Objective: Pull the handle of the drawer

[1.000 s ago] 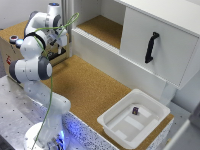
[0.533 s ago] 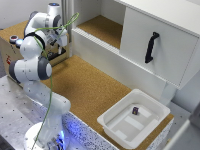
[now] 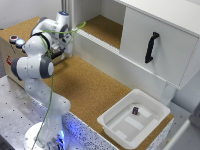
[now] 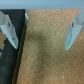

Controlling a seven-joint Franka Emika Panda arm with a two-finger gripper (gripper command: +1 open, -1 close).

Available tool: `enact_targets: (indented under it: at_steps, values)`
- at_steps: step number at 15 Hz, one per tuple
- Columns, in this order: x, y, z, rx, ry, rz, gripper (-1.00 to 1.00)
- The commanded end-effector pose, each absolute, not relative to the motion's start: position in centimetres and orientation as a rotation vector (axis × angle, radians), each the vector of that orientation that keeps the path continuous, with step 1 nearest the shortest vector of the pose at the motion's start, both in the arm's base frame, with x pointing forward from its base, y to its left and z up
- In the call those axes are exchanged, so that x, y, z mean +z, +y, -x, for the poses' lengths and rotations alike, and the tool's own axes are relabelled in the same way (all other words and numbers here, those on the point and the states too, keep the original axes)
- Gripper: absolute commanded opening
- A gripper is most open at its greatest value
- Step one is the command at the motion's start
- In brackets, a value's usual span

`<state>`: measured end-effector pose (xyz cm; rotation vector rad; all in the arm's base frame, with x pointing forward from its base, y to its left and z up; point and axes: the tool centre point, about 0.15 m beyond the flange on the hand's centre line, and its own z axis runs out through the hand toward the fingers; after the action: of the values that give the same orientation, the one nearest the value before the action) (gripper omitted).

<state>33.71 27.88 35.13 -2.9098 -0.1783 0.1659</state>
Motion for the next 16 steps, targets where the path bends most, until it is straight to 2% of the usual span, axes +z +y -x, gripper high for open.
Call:
enact_targets:
  at_steps: [1,4,10,16]
  values:
    - [36.1,29.4,-35.2,0.236,-0.240,2.898,1.00]
    - [36.3,30.8,-34.7,0.233,-0.267,2.900,1.00]
    - [34.1,34.4,-35.2,0.276,-0.319,2.892,1.00]
    - [34.3,34.8,-35.0,0.255,-0.295,2.901,1.00]
